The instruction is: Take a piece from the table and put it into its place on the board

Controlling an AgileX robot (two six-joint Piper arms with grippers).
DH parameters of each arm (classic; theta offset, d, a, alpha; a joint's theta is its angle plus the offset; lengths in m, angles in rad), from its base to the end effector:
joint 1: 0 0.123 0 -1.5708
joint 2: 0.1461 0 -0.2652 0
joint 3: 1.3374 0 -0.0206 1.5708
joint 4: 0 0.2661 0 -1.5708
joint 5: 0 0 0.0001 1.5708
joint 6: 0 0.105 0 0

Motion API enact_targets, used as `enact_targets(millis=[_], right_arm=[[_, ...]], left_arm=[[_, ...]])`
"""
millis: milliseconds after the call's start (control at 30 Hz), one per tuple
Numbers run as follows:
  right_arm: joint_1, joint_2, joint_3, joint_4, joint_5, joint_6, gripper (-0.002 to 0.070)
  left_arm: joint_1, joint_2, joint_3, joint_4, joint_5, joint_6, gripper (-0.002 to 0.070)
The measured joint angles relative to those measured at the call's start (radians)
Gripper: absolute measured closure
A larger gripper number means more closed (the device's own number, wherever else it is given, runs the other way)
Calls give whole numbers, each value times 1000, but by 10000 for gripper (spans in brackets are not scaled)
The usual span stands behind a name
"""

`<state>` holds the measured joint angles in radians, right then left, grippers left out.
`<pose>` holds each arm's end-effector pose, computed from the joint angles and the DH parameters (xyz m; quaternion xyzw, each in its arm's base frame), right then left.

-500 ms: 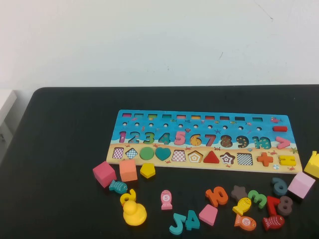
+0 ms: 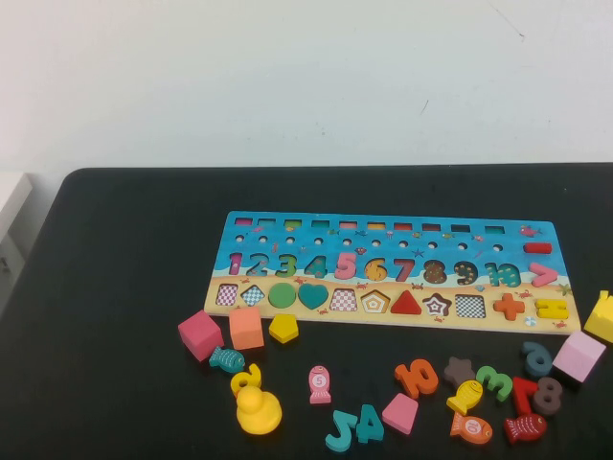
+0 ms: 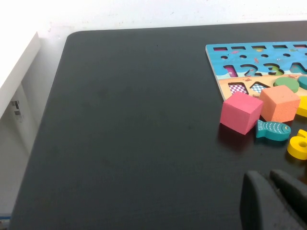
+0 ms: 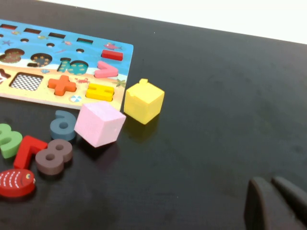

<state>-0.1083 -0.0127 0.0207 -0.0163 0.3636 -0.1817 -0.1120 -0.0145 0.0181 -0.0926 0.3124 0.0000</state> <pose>0.1009 -0.0116 0.1703 -0.0337 0.7994 -0.0935 0.5925 0.1018 -0.0145 0.1768 0.0182 0.7825 -0.0732 0.6180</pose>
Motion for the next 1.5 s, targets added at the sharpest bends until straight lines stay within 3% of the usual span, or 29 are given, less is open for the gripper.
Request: enact_targets(millis=[733,1067,1500], right_arm=[[-2,0,0,0,0,0,657],[-2,0,0,-1,0,0,657],[-2,0,0,-1,0,0,658]], left_arm=[[0,0,0,36,-39,23,677],[0,0,1,50,-491,11,677],[0,0,1,52,-791,-7,676]])
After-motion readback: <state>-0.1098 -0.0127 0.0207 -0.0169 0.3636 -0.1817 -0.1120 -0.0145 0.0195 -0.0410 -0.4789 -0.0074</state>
